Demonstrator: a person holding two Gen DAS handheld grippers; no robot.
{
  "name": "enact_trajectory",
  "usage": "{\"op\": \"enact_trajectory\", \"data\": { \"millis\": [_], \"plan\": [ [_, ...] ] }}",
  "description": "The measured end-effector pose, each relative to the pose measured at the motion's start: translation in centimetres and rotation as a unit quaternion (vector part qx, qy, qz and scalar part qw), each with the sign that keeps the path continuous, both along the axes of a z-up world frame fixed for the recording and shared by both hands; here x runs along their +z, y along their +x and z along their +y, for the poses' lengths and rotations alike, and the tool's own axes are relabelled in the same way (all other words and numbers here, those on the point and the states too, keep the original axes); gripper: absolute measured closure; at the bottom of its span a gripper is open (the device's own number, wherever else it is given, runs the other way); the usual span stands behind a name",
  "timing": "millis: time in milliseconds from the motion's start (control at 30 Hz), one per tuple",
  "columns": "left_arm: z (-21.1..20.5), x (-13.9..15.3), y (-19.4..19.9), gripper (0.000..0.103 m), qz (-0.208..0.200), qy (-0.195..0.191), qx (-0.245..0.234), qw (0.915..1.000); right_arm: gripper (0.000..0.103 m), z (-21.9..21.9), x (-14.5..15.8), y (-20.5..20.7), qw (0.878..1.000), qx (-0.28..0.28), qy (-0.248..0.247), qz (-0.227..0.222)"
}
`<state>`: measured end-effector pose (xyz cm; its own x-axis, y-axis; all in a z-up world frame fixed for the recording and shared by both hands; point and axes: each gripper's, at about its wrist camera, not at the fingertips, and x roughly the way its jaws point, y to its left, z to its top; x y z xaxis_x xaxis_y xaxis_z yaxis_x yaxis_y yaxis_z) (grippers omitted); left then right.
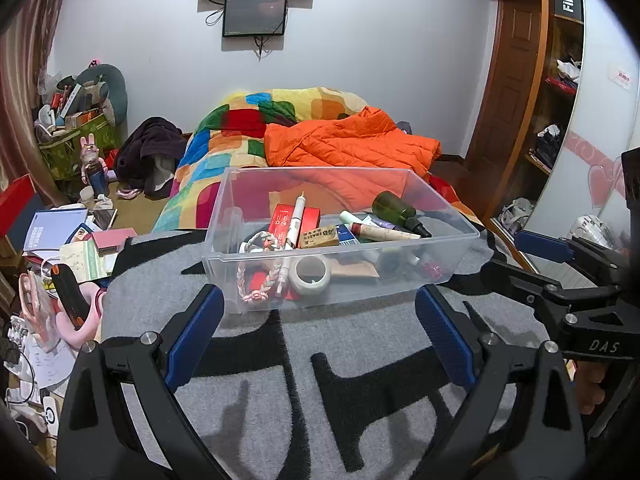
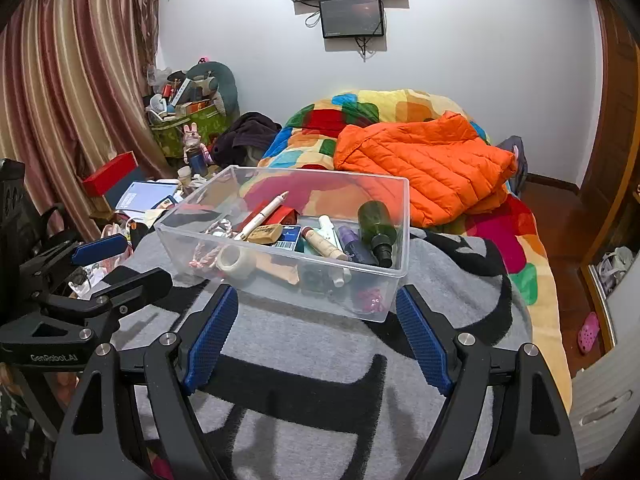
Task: Organize objects
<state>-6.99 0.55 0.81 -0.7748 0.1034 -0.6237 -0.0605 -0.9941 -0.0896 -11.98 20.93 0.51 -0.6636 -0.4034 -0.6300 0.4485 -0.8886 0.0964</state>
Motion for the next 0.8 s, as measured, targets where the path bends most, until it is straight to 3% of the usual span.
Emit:
{"op": "enact_trajectory", "data": {
  "millis": [800],
  "plan": [
    [0.17,-0.14,0.13,0.005,-0.004,0.004,-0.001,1.0,0.024,-0.23,-0.21,0.06,1.0,0.003,0.001,-0.003]
  ]
}}
